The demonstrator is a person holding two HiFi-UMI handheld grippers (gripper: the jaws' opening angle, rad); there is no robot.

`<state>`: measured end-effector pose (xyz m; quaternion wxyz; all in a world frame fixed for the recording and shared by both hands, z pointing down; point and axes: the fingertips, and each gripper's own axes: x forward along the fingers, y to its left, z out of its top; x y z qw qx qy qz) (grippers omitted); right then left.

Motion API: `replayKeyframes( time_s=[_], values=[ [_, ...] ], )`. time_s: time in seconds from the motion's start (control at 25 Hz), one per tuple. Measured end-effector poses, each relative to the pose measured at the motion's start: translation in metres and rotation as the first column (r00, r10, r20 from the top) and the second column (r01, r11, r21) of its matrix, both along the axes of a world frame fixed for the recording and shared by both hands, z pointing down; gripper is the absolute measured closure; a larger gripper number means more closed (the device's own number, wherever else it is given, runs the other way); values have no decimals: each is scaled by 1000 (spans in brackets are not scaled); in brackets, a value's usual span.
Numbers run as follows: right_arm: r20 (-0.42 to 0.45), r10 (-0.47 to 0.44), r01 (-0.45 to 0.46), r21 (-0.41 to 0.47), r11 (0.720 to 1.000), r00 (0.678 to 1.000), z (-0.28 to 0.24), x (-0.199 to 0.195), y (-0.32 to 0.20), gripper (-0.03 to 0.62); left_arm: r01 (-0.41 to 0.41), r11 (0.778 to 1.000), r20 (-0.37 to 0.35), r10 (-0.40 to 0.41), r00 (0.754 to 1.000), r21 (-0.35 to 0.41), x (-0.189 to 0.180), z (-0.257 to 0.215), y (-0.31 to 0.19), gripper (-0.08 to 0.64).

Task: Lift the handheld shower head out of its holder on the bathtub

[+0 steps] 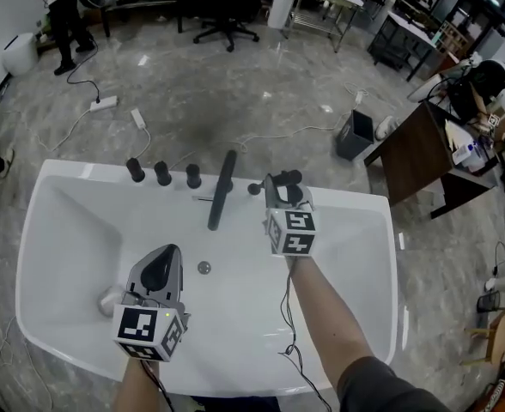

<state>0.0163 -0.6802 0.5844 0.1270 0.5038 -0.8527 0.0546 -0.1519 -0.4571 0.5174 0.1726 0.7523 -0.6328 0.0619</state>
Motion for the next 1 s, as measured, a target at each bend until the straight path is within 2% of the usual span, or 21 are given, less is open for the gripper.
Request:
replayKeyframes(
  time_s=[0.28, 0.56, 1.0],
  values=[
    [8, -50, 50, 57, 997, 999, -60, -1, 64, 451, 9, 999, -18, -8, 1000, 31, 9, -30, 42, 543],
    [-12, -77, 77, 80, 994, 997, -89, 3, 152, 451, -10, 1000, -56, 11, 998, 10, 30, -28, 111, 545],
    [16, -34, 31, 140, 990, 999, -146, 32, 288, 451, -41, 996, -46, 45, 998, 73, 36, -82, 216, 545]
  ],
)
